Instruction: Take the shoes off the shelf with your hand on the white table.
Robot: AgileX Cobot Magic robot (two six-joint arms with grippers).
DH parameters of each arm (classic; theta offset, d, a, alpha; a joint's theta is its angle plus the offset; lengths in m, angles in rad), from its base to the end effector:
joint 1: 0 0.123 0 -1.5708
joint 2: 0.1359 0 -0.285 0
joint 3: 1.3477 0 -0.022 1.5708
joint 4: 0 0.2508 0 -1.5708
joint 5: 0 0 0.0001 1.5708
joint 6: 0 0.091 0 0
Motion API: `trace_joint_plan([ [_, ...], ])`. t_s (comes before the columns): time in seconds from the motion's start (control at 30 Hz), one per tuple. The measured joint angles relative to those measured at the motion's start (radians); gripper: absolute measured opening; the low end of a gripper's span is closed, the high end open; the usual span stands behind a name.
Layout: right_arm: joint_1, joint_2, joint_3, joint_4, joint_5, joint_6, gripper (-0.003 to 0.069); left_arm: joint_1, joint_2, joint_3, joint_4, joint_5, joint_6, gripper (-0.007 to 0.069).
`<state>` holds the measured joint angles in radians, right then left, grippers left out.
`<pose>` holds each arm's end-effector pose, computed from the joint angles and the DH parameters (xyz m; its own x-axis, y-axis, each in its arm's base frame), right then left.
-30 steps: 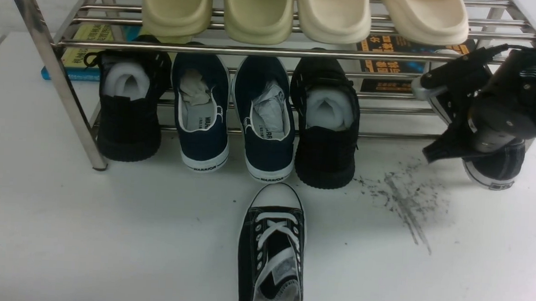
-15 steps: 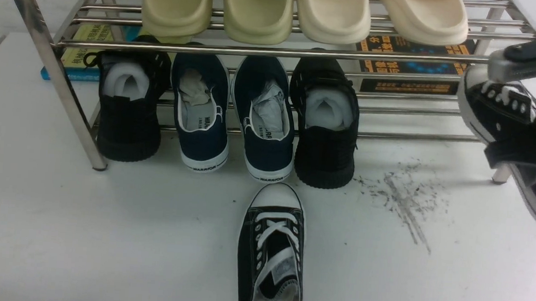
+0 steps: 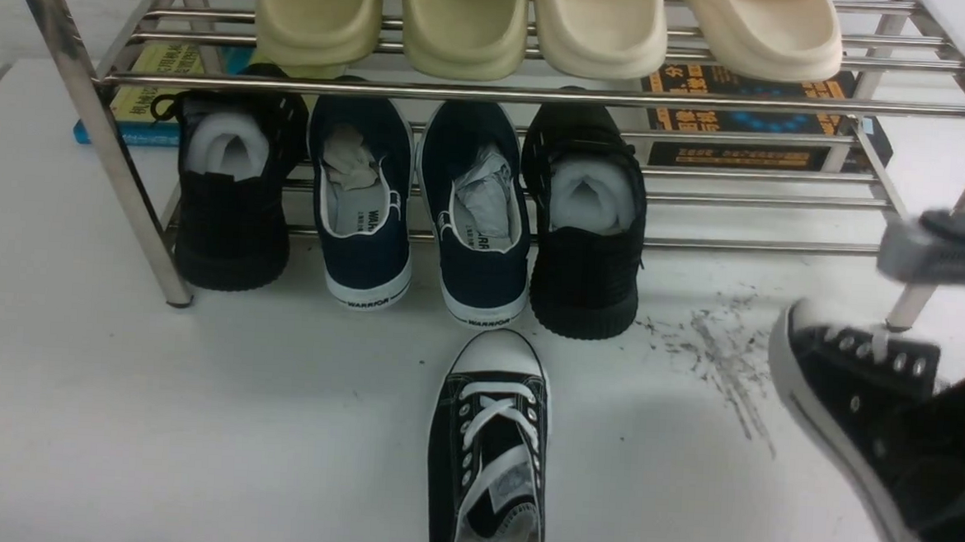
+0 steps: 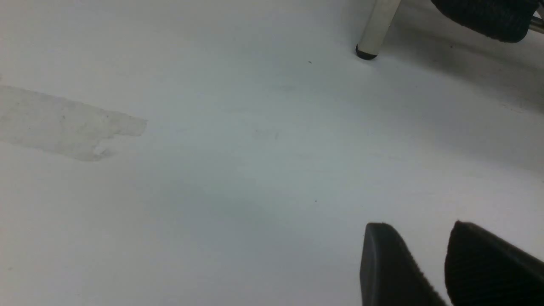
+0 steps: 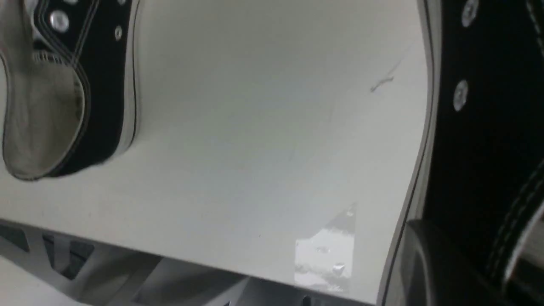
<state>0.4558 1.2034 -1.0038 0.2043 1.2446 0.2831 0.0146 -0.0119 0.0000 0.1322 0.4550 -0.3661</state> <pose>0.1770 0.1063 0.3070 -0.9841 -0.1083 -0.1411 -0.1413 0.9576 0.2510 0.0497 0.0060 0.1735 -0.3178 -0.2490 -0.9149 -0.1513 0.9659 -0.2103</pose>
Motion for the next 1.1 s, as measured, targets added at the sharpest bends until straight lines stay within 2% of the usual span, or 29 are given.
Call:
trace_joint_plan([
  [0.2,0.221,0.035,0.091,0.0,-0.156,0.141,0.0009,0.0,0.0,0.0,0.0,0.0,0.0,0.0239],
  [0.4,0.312,0.147,0.086,-0.013,-0.365,0.172,0.0008,0.0,0.0,0.0,0.0,0.0,0.0,0.0239],
  [0.7,0.327,0.299,0.08,0.029,-0.463,0.172,0.0008,0.0,0.0,0.0,0.0,0.0,0.0,0.0239],
  [0.93,0.335,0.41,-0.015,0.051,-0.469,0.106,0.0008,0.0,0.0,0.0,0.0,0.0,0.0,0.0239],
  [1.1,0.332,0.44,-0.072,0.02,-0.499,0.088,0.001,0.0,0.0,0.0,0.0,0.0,0.0,0.0239],
])
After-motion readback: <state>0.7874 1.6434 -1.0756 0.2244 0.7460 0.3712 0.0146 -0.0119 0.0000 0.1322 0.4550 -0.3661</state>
